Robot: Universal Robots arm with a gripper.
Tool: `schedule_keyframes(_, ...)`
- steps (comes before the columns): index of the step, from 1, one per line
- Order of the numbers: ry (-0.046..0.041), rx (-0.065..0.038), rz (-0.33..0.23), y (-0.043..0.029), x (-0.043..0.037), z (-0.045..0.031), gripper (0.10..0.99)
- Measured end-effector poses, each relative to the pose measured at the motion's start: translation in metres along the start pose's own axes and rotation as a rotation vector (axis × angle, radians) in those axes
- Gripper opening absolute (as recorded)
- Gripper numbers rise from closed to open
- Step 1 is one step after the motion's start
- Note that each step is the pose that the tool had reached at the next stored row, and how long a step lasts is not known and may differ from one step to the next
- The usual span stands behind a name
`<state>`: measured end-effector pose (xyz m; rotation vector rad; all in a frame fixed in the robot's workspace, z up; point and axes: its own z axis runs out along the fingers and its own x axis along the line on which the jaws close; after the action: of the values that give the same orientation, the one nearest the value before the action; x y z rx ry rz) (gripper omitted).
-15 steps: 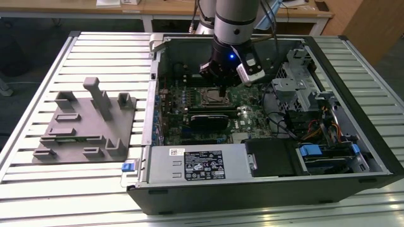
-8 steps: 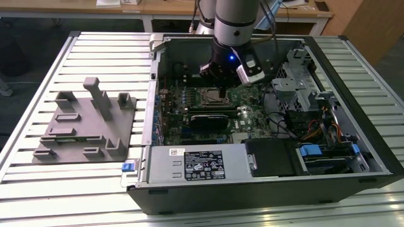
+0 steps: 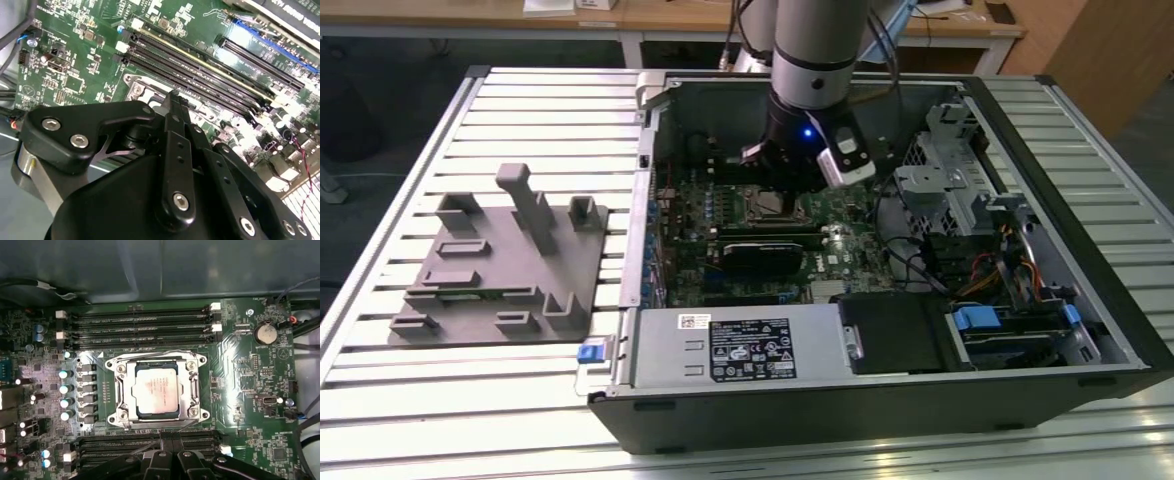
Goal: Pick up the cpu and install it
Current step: 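Install the second cpu locking lever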
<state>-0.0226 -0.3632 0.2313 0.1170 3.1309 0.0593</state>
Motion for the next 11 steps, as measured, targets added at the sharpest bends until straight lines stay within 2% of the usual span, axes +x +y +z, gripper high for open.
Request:
schedule_keyframes(7, 0.0001, -0.001, 0.0, -0.0026, 0.008, 0.0014, 0.106)
schedule_keyframes(11, 0.0001, -0.001, 0.0, -0.0027, 0.0083, 0.0017, 0.106)
